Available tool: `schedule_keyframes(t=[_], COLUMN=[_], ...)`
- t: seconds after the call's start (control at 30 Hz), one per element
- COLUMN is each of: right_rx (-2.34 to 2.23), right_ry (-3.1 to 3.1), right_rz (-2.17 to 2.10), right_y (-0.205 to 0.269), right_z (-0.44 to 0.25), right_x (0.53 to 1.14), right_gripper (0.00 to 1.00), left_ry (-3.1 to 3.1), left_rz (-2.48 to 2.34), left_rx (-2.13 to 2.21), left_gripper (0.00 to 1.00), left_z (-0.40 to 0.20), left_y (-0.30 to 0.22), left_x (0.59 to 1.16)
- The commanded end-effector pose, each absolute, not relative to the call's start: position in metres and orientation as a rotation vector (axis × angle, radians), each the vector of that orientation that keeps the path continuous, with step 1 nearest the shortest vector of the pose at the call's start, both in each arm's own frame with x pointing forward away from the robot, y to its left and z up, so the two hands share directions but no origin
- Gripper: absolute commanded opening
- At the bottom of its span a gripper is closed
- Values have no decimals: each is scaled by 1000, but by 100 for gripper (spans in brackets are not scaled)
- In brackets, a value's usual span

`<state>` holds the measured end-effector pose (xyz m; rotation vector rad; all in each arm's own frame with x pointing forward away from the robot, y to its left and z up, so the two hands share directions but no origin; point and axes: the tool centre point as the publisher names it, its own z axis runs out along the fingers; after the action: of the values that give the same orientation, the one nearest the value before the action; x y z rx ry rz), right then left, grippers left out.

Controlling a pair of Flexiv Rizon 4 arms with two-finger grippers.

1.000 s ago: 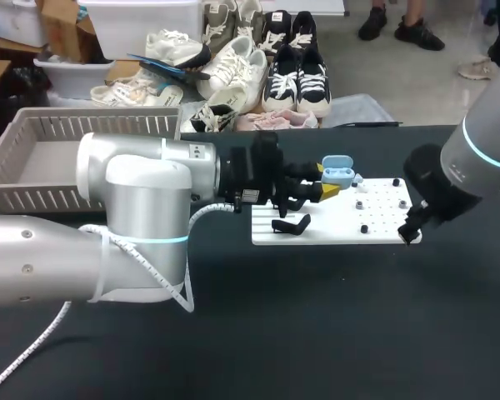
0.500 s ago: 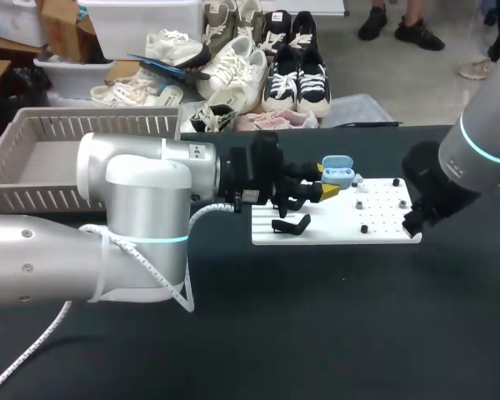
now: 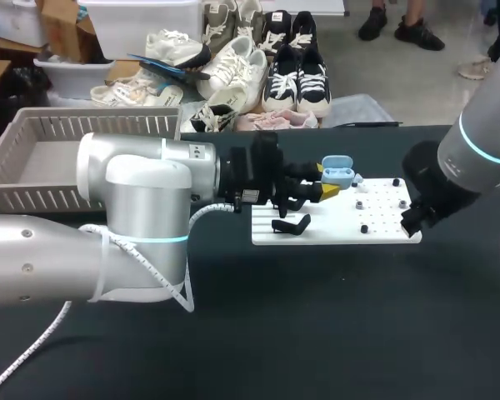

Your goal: Pick up each earbud case from the left stands, insert the matching earbuds, close the lid, and place the case in the box.

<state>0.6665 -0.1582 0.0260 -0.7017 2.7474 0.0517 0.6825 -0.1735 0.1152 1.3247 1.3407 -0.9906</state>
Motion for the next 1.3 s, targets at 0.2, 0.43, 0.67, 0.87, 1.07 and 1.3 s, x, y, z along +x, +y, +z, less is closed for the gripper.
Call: schedule_keyframes(t=[0.2, 0.43, 0.67, 0.87, 1.07, 1.3], right_rx=[-688, -686, -683, -663, -662, -661], right_ry=[2751, 2753, 2753, 2749, 2750, 2755], right_rz=[33, 32, 28, 27, 28, 28], right_y=[-158, -158, -158, -161, -158, -157], right_z=[22, 21, 21, 23, 22, 21], right_x=[666, 668, 670, 673, 674, 674], right_gripper=[42, 38, 35, 33, 33, 31], left_ry=[1339, 1339, 1339, 1339, 1339, 1339], left_rz=[-990, -990, -990, -990, -990, -990], left_rx=[1323, 1323, 1323, 1323, 1323, 1323], left_gripper=[0, 0, 0, 0, 0, 0], left_z=[115, 115, 115, 115, 115, 115], left_y=[-173, -173, -173, -173, -173, -173], left_x=[682, 682, 682, 682, 682, 682])
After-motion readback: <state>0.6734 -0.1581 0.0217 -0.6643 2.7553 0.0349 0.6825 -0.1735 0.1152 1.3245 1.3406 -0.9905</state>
